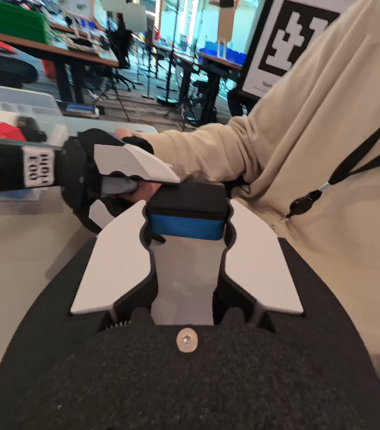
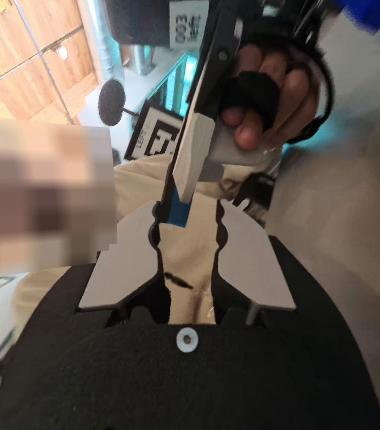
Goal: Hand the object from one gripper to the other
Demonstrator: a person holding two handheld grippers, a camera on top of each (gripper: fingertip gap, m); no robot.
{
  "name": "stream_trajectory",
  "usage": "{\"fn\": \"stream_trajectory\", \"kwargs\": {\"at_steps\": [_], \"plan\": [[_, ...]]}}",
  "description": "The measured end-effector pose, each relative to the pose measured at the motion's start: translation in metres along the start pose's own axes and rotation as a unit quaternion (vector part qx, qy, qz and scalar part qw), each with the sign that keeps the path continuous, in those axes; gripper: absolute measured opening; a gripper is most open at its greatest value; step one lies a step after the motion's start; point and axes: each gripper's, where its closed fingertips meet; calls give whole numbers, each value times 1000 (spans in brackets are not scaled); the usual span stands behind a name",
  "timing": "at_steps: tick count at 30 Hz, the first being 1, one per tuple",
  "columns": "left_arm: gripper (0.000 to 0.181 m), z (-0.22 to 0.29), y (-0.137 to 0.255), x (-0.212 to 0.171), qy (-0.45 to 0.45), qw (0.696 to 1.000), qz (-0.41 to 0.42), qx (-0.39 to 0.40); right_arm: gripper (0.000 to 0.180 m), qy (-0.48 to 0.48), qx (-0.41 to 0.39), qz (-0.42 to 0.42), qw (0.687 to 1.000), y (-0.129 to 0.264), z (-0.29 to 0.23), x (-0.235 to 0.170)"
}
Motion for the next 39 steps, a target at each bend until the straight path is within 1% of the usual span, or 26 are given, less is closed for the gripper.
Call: {"fn": "stream_trajectory", "kwargs": {"at_steps": [2,4,6,8,9,10,12,13,14,17,19,21,24,28,29,30,35,37,38,39], "plan": [[60,-18,11,7,8,999,24,44,53,42,-43,57,997,11,5,20],[60,-45,25,6,39,993,31,110,53,102,-110,120,981,27,15,43],[60,-74,44,8,84,979,57,179,52,163,-179,167,956,44,22,61],[60,-101,66,6,143,955,90,244,52,243,-260,187,916,58,31,73],[60,-110,76,3,172,942,101,268,51,296,-300,190,887,63,35,78],[60,-119,84,-2,197,930,103,294,52,351,-344,189,850,68,39,84],[60,-129,92,-16,218,912,83,337,56,443,-438,165,765,76,47,92],[60,-133,94,-23,220,905,65,358,55,483,-474,144,722,78,49,94],[60,-136,95,-29,218,899,45,377,56,515,-502,118,685,76,51,94],[60,-136,86,-36,206,897,12,391,56,584,-570,38,577,70,59,94],[60,-132,76,-37,197,902,-6,383,50,620,-593,3,514,64,60,93],[60,-131,69,-41,186,902,-33,388,39,647,-603,-10,466,58,58,94],[60,-130,61,-45,169,898,-61,402,23,656,-619,-69,427,53,67,88],[61,-133,62,-52,162,890,-83,419,22,669,-652,-129,333,59,73,88],[61,-133,62,-53,161,890,-82,418,22,671,-655,-137,318,60,73,88],[61,-133,62,-53,160,892,-79,416,21,672,-657,-140,312,60,73,88],[63,-127,65,-35,147,912,-24,383,21,669,-664,-127,309,68,64,91],[68,-125,72,-27,145,918,-3,369,21,664,-667,-117,319,75,61,92],[69,-123,74,-24,145,923,0,357,21,664,-664,-102,328,77,57,93],[69,-119,76,-23,140,929,-2,342,21,665,-657,-85,345,78,54,93]]}}
Point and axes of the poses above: each gripper's, where its closed fingertips meet, y back along the fingers, x out of its top, z = x × y across the jaws, and after that the axes turned 3 degrees about z, right-handed
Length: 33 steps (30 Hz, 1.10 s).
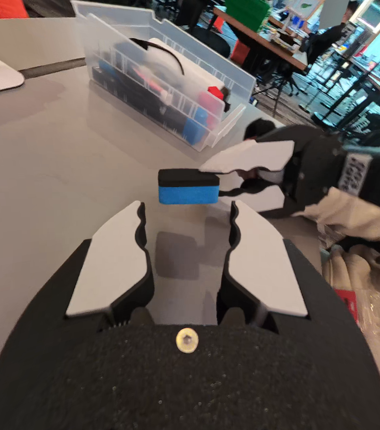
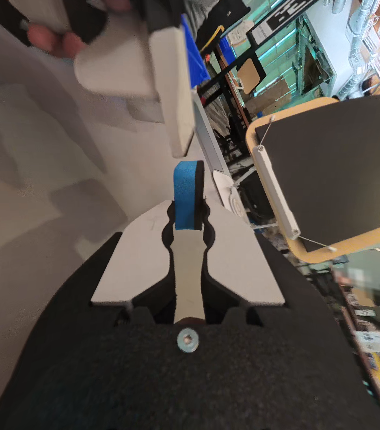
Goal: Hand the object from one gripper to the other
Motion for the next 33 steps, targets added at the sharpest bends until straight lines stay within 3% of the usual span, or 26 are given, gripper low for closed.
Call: {"fn": "stream_trajectory", "kwargs": {"at_steps": [3,7,10,13,15,17,19,25,29,31,33], "plan": [[56,21,15,2,-53,996,-7,-74,21,-97,48,82,991,6,-2,13],[60,34,33,19,-111,989,28,-98,21,-251,126,186,942,22,2,36],[59,48,37,17,-143,981,29,-127,21,-399,221,271,848,39,7,59],[55,59,34,21,-170,974,57,-140,21,-481,300,325,757,54,8,76],[46,66,32,23,-167,971,72,-153,21,-491,306,324,748,52,6,77],[24,71,30,21,-164,969,74,-168,21,-500,302,327,743,51,7,78],[24,70,28,22,-149,972,74,-166,21,-513,303,325,734,49,8,75],[23,52,24,24,-30,986,52,-153,31,-529,285,281,748,38,9,58],[23,16,20,24,97,991,43,-86,62,-495,184,174,831,11,8,18],[22,9,17,20,182,979,33,-87,75,-414,129,150,888,6,8,12],[22,19,13,13,266,955,-1,-136,80,-301,105,137,938,6,-1,17]]}}
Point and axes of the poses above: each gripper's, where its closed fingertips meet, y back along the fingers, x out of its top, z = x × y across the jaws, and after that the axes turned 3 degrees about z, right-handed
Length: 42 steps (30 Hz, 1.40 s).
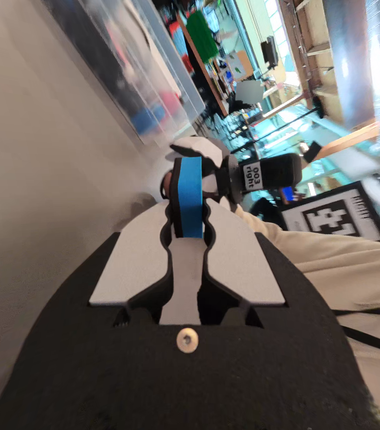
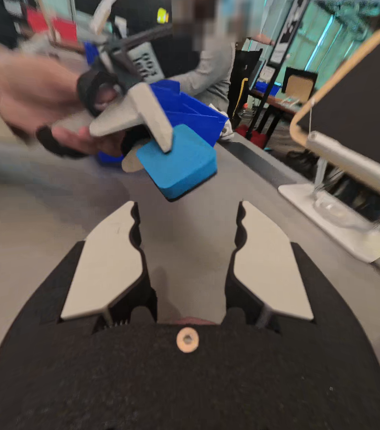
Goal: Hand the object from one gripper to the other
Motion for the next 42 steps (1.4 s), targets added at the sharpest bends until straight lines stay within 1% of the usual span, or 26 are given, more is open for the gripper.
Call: {"fn": "stream_trajectory", "kwargs": {"at_steps": [1,2,4,5,8,10,11,14,16,18,22,27,31,34,37,42], "plan": [[22,1,-2,-7,37,999,-20,-16,78,43,6,-1,999,-1,-8,2],[22,3,-3,-15,66,996,-44,-37,79,67,22,8,997,-1,-19,5],[23,8,-4,-25,92,990,-74,-72,81,90,40,40,994,1,-34,15],[23,8,-4,-29,96,989,-85,-78,82,98,46,48,993,2,-38,17],[22,14,-3,-37,98,984,-109,-106,79,96,71,33,992,1,-46,11],[22,20,-5,-43,97,980,-124,-124,69,95,75,36,992,2,-47,11],[23,21,-5,-46,94,978,-132,-128,58,95,72,40,992,3,-45,14],[23,20,-7,-43,93,979,-122,-132,57,83,78,34,993,4,-43,14],[26,13,-8,-40,76,985,-110,-113,57,69,77,15,995,2,-39,10],[28,1,-8,-37,47,992,-96,-74,57,64,62,-19,996,-1,-34,1],[30,-22,-7,-33,-24,995,-93,16,57,95,30,-84,991,-5,-26,-16],[35,-35,-4,-14,-109,987,-53,109,57,129,-17,-138,982,-7,-12,-30],[46,-43,0,-4,-182,965,-42,186,57,170,-67,-206,961,-4,5,-44],[59,-44,-6,-8,-218,953,-53,203,57,221,-107,-255,935,0,15,-50],[69,-43,-17,-18,-230,951,-70,194,57,272,-124,-278,913,-1,15,-44],[77,-40,-30,-29,-231,953,-85,177,57,288,-118,-278,909,-8,2,-39]]}}
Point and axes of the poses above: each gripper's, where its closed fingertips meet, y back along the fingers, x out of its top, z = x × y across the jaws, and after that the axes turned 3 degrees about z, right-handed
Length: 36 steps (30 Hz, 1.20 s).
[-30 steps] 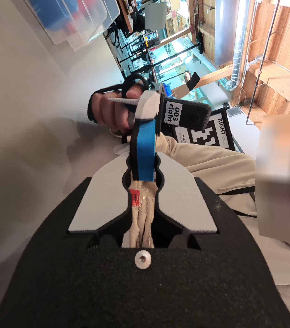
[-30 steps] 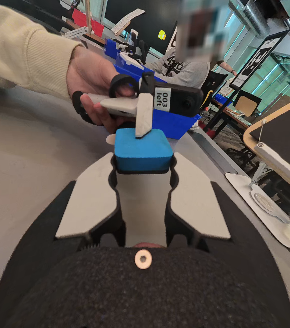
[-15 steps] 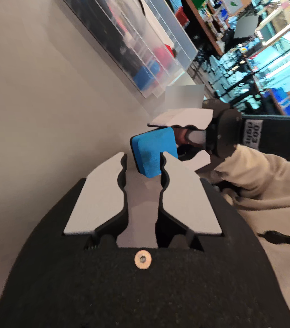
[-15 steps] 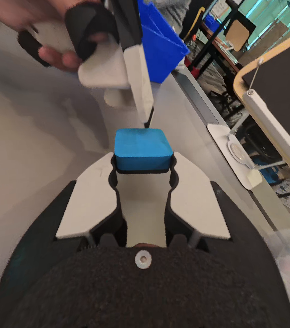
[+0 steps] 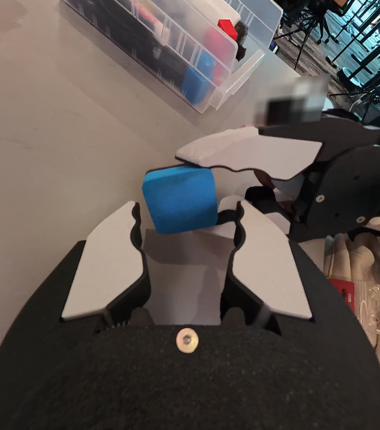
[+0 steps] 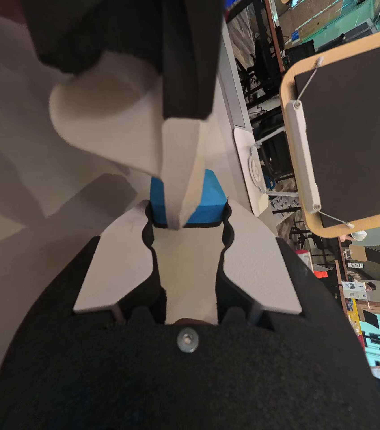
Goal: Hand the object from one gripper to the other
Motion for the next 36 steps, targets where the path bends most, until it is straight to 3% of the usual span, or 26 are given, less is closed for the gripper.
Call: {"fn": "stream_trajectory", "kwargs": {"at_steps": [3,5,7,13,17,23,27,31,33,34,36], "plan": [[76,2,-4,-3,11,1000,-5,-6,57,21,-6,12,1000,2,-3,9],[63,2,-5,-5,16,1000,-9,-8,57,28,-9,25,999,5,-4,18],[62,3,-3,-5,19,1000,-12,-13,57,26,-15,24,999,6,-4,20],[61,5,15,17,93,991,53,-80,60,-85,-35,62,994,6,14,19],[61,0,57,61,202,939,209,-185,68,-193,-36,111,974,4,23,16],[61,18,93,98,238,849,375,-286,62,-334,-68,236,910,29,43,60],[61,31,79,97,264,831,375,-315,57,-322,-101,277,899,46,52,75],[61,46,62,94,274,830,359,-329,56,-273,-135,270,913,49,55,73],[61,53,55,92,274,832,348,-334,44,-265,-155,261,915,49,60,68],[61,54,52,90,278,832,343,-335,28,-259,-168,253,917,49,63,64],[61,53,50,89,284,831,339,-337,24,-238,-171,250,923,49,62,63]]}}
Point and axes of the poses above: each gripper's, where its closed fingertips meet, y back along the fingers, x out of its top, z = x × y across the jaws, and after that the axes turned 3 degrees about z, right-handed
